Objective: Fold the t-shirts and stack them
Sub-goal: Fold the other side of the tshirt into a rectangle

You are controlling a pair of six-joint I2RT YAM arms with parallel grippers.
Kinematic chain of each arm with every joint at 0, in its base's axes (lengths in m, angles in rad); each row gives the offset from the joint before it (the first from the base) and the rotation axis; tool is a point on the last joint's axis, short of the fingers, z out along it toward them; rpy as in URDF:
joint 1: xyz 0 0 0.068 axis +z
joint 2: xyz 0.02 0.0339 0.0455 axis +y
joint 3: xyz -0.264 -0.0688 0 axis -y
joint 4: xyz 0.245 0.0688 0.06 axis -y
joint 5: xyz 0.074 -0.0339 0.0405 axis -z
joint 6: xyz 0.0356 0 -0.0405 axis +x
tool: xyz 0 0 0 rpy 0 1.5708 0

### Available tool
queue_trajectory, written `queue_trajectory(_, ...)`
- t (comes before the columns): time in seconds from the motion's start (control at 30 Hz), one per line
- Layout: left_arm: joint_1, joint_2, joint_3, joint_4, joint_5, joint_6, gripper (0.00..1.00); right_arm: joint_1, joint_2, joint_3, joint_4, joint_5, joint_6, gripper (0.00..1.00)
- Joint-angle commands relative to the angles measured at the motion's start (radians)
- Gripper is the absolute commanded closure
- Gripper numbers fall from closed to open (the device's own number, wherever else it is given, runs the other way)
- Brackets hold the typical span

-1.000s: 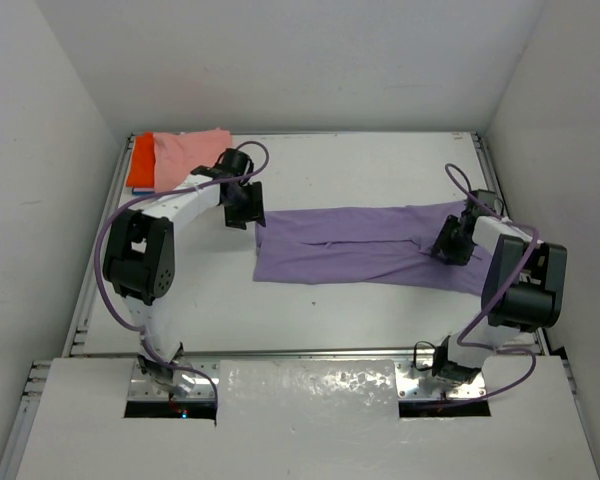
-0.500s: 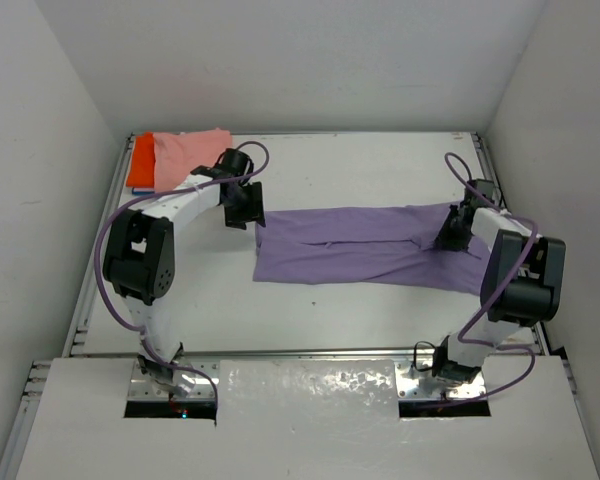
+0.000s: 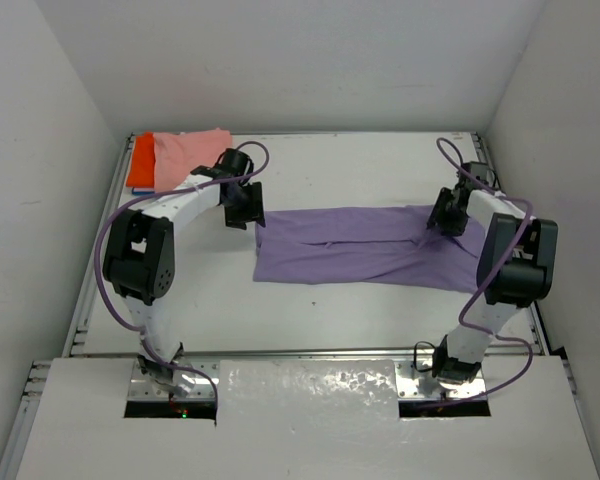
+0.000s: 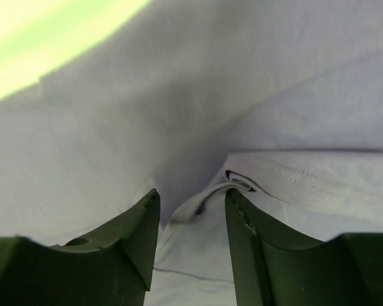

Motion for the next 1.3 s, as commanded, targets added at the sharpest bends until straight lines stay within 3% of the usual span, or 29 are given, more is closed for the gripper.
queue_trajectory(0.0,0.009,-0.04,0.008,0.017,0.007,-0.002,0.5,0.011,-0.031,0.048,-0.018,0.022,-0.035,0.54)
queue_trajectory(0.33,0.009,-0.047,0.007,0.024,0.013,-0.004,0.5,0.011,-0.191,-0.053,0.005,0.222,0.062,0.52)
queue_trajectory(0.43,0.009,-0.052,0.002,0.026,0.013,0.001,0.5,0.008,-0.208,-0.041,-0.063,0.314,0.102,0.52)
queue_trajectory(1.27,0.009,-0.077,-0.002,0.043,0.048,0.001,0.51,-0.119,-0.114,-0.151,0.027,0.397,0.324,0.54)
